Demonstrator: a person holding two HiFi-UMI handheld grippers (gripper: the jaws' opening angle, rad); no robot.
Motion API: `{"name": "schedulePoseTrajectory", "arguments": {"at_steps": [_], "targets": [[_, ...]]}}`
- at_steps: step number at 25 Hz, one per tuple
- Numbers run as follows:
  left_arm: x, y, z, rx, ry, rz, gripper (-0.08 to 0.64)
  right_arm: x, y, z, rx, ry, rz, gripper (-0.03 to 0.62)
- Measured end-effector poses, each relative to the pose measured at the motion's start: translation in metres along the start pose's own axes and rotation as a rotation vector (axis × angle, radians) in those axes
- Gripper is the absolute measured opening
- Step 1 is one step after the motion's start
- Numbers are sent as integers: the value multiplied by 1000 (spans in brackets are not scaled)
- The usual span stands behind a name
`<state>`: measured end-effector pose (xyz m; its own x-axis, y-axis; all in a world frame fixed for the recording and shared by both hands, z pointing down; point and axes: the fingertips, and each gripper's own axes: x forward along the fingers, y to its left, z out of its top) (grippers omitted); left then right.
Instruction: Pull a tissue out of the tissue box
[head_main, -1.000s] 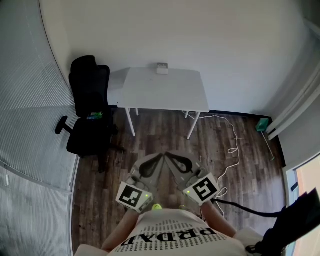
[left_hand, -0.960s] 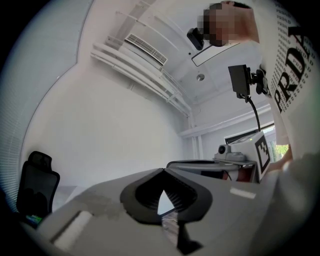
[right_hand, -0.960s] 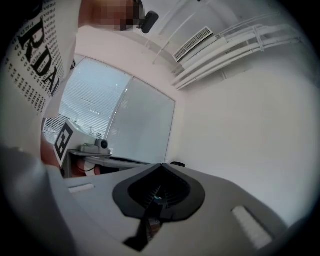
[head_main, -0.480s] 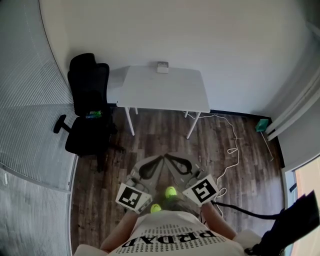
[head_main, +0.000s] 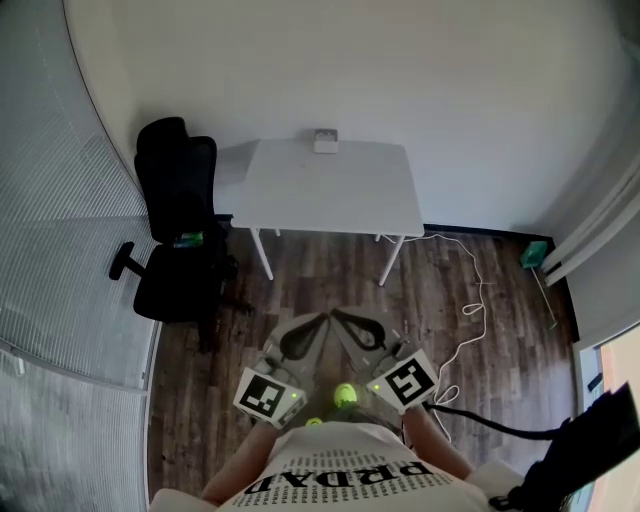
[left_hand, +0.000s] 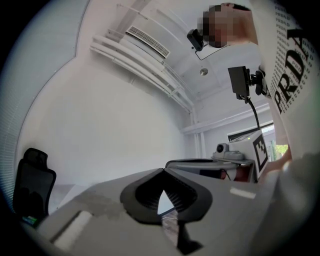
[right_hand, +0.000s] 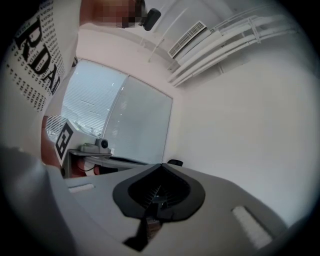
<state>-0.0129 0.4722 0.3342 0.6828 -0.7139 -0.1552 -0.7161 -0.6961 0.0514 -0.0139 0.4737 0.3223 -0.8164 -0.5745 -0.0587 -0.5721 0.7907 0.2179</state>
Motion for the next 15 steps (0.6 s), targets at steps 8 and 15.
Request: {"name": "schedulePoseTrajectory", "arguments": {"at_steps": [8,15], "targets": [[63,23,-1,12,10,17,-9,12,-63,-8,-5,2,23,-2],[108,42,-6,35,23,56,-9,21,-107,-20,4,-15,73,-2]]}}
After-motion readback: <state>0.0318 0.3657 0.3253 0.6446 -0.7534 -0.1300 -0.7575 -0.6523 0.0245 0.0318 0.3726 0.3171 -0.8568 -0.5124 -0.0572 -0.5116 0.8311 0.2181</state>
